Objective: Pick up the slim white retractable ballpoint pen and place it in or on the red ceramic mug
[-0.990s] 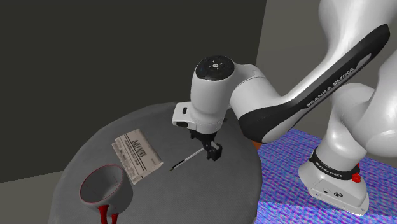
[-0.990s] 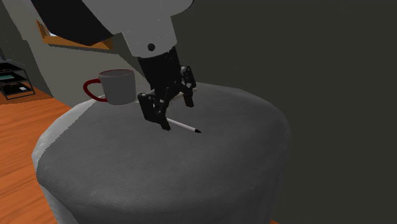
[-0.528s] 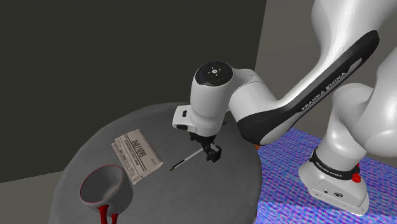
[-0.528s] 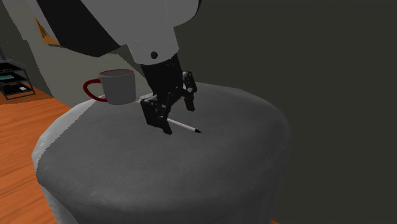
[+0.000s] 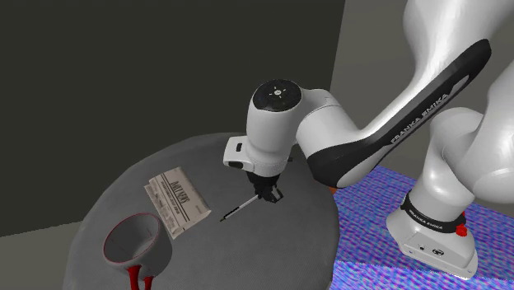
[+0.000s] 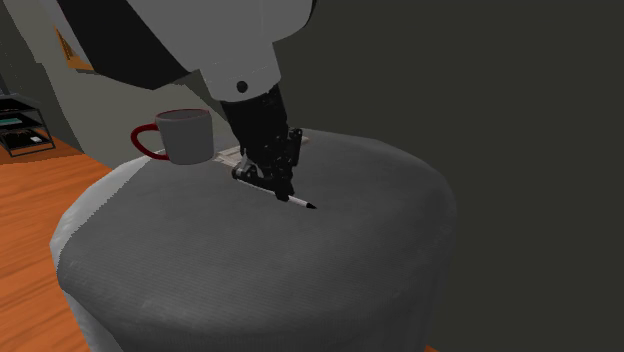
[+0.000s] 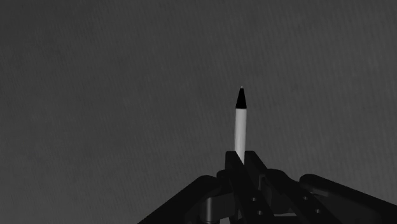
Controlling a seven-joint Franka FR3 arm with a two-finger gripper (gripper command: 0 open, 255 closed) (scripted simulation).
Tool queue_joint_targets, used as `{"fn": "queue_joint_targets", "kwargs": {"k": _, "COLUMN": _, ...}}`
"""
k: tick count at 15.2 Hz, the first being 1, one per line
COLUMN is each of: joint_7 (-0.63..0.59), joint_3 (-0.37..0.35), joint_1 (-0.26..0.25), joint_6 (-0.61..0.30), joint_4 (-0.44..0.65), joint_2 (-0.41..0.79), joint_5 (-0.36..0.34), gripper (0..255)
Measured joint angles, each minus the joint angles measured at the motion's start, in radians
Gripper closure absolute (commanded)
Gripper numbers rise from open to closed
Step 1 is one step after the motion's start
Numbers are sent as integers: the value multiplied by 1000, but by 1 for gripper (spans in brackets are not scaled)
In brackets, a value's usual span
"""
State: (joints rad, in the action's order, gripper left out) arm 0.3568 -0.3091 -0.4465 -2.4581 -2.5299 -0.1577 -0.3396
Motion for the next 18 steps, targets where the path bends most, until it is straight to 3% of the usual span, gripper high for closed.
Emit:
{"fn": "queue_joint_targets", "kwargs": {"k": 5, "joint_7": 4, "joint_3": 1, "joint_1": -1, "joint_6": 6, "joint_4": 2, "joint_2": -4, "joint_5": 4, "gripper": 255}}
{"fn": "queue_joint_targets", "kwargs": {"k": 18, "joint_7": 103, "joint_3": 21, "joint_1": -28, "joint_6": 174, "joint_4": 75, "joint_2": -117, "joint_5": 97, "gripper": 255}}
